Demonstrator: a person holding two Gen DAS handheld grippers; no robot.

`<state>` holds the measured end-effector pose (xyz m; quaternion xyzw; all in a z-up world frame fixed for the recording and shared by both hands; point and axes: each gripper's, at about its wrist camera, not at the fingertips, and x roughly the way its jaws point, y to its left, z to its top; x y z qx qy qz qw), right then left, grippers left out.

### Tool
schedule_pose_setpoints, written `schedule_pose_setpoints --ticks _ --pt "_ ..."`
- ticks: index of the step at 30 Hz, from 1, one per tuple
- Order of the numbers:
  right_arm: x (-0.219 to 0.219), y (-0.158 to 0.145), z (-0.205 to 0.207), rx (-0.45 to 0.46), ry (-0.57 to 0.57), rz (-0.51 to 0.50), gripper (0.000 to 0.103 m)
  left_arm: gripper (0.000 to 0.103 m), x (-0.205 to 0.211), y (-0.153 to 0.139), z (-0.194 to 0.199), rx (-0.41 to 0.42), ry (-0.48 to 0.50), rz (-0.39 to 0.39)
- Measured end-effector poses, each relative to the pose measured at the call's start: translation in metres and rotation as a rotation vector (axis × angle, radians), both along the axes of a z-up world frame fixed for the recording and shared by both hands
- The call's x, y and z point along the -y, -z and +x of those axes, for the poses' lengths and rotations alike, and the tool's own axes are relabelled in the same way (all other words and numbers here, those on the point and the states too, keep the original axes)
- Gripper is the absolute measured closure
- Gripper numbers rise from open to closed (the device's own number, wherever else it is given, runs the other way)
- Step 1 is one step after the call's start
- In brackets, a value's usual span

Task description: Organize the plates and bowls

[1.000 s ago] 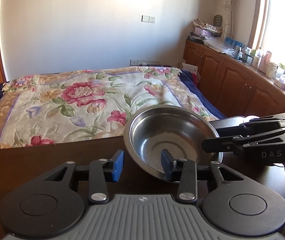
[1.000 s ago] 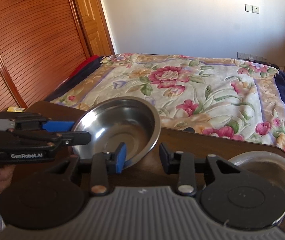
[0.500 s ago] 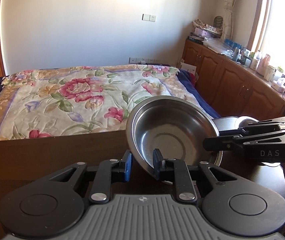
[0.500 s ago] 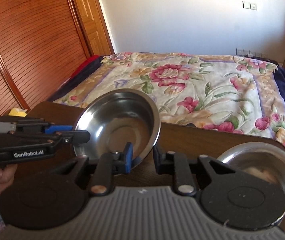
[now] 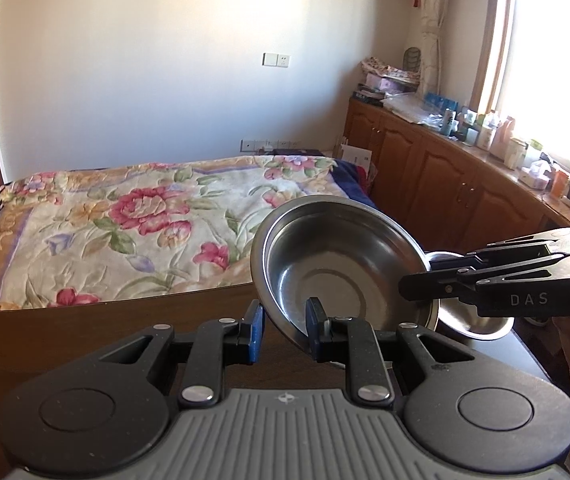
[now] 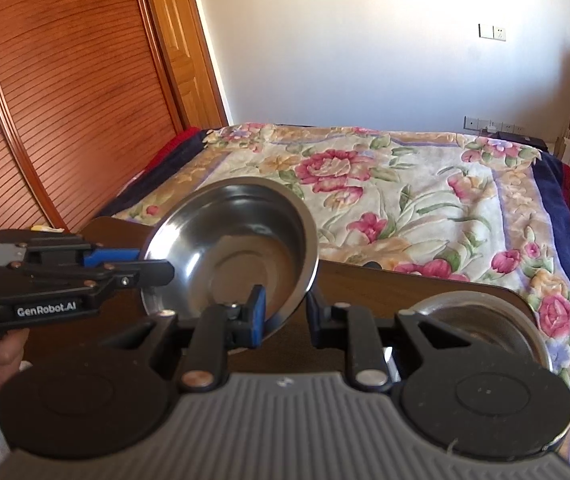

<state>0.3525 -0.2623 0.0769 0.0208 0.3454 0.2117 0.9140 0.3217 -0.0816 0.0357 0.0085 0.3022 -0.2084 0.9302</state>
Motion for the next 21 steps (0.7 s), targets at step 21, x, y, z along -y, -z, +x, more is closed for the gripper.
schedule_pose_setpoints --ticks 21 --pt "0.000 -0.017 -0.080 0.029 0.030 -0.034 0.079 0.079 0.002 -0.015 -0.089 0.059 0.064 -0.001"
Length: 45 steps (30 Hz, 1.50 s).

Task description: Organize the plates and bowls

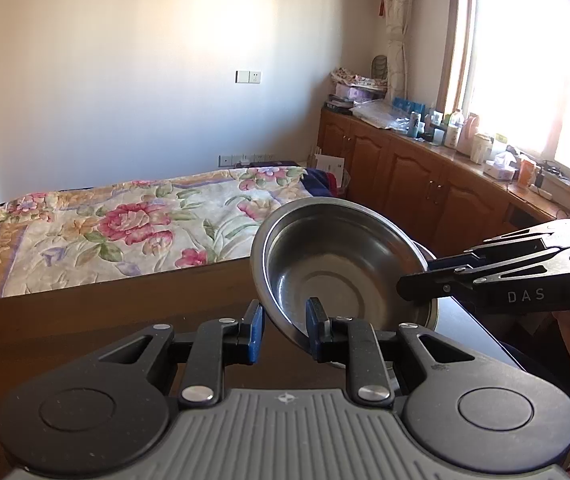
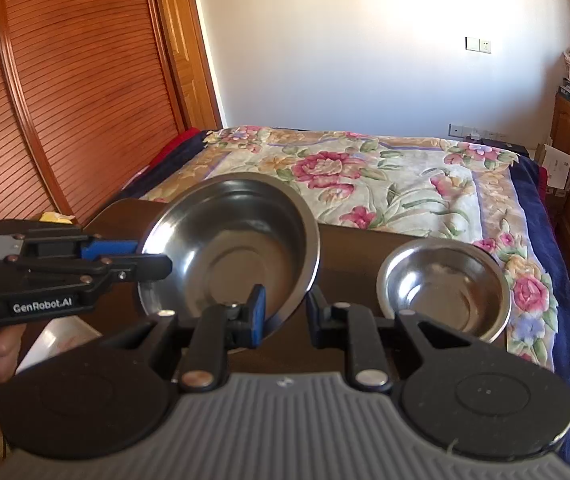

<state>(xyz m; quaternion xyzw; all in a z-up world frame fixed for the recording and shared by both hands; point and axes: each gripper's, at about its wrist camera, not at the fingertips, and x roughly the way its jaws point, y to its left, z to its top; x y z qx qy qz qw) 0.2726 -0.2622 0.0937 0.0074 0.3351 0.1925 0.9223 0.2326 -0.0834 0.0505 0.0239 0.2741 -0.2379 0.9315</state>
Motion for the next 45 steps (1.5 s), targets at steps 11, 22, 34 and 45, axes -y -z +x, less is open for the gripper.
schedule_pose_setpoints --ticks 11,22,34,45 --pt "-0.003 0.002 -0.036 0.011 0.002 0.020 0.079 0.079 -0.005 0.003 -0.036 0.015 0.004 -0.002" --pt "0.002 0.007 -0.063 0.011 0.015 0.019 0.079 0.078 -0.005 0.012 -0.064 0.004 0.019 -0.004" --pt "0.007 0.014 -0.089 0.012 0.030 0.019 0.079 0.078 -0.004 0.025 -0.089 -0.013 0.038 -0.008" --pt "0.007 0.029 -0.107 -0.001 0.037 0.033 0.079 0.078 -0.003 0.037 -0.109 -0.025 0.050 0.012"
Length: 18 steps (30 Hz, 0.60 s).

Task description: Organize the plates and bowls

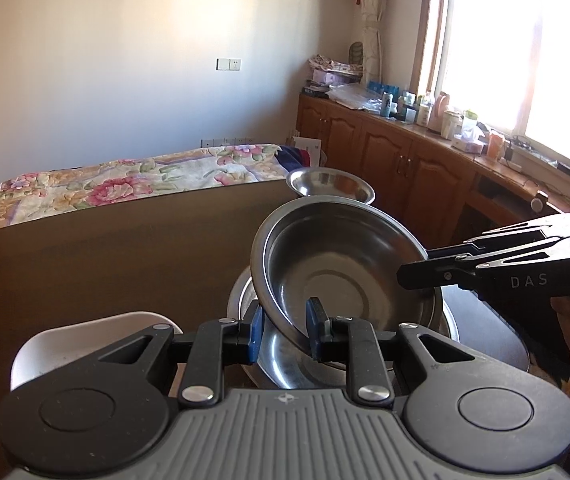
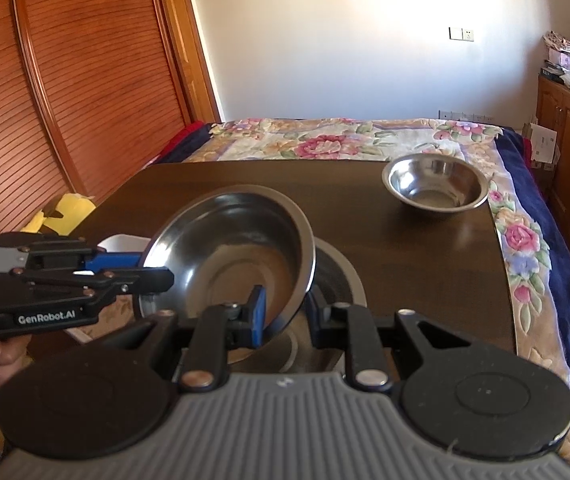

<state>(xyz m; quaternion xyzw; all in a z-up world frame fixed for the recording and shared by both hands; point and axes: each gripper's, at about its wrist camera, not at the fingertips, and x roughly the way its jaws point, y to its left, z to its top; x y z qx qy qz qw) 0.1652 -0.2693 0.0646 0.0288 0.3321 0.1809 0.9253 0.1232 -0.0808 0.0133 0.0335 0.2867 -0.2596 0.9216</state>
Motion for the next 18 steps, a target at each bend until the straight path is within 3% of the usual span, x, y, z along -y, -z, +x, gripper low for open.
schedule_pose_setpoints --ticks 7,18 --pt "-0.008 0.012 -0.006 -0.002 -0.007 -0.058 0.079 0.078 0.003 0.012 0.000 -0.016 0.003 0.027" --pt "-0.002 0.020 -0.007 -0.025 0.007 -0.046 0.079 0.078 0.009 0.019 0.004 -0.026 0.008 0.034"
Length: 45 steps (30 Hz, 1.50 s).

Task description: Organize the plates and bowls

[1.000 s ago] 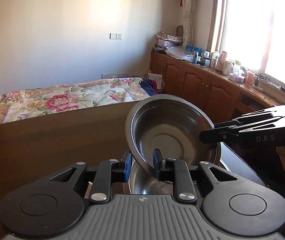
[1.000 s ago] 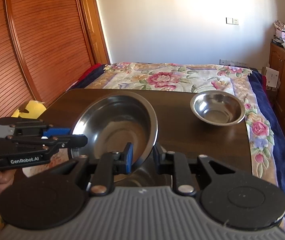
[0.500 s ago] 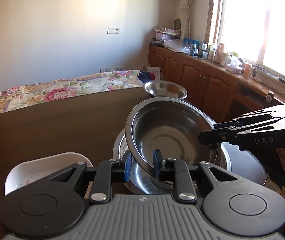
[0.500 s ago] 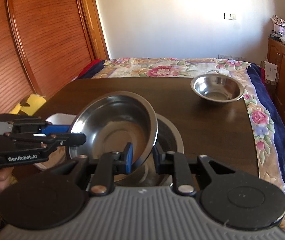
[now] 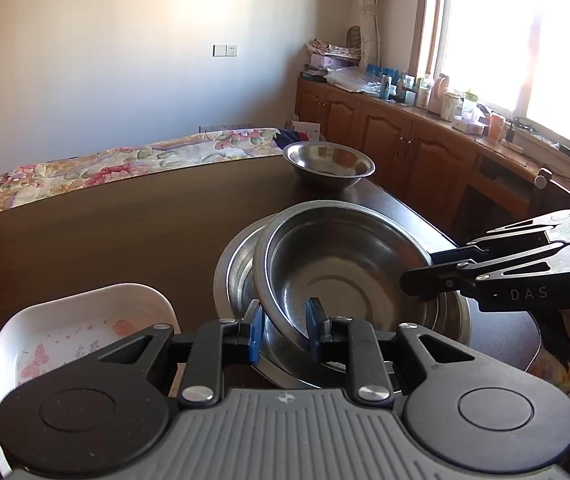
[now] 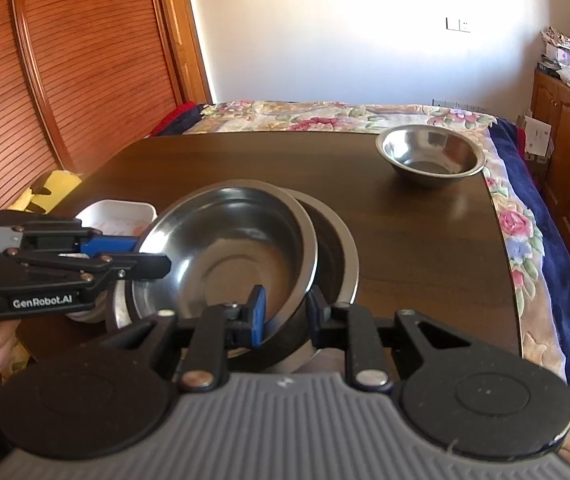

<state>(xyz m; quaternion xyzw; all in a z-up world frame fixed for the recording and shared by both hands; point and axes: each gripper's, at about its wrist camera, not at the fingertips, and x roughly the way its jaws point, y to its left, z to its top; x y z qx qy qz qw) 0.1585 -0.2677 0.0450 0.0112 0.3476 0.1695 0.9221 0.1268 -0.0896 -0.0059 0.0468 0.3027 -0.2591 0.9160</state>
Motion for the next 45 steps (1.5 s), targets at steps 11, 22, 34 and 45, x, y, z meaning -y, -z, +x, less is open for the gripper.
schedule_pose_setpoints --ticks 11,22,34,45 --pt "-0.002 0.000 -0.006 0.035 0.010 -0.047 0.086 0.079 0.001 0.005 -0.002 0.005 -0.002 0.005" --pt "-0.003 0.003 -0.002 0.051 0.030 -0.076 0.091 0.080 0.001 0.006 -0.001 0.005 -0.009 -0.001" --pt "-0.006 0.006 0.003 0.058 0.045 -0.104 0.092 0.081 -0.003 -0.001 0.000 0.020 -0.012 -0.020" --pt "-0.004 -0.006 0.001 0.137 0.042 -0.099 0.091 0.081 -0.001 -0.018 0.005 0.062 -0.001 -0.031"
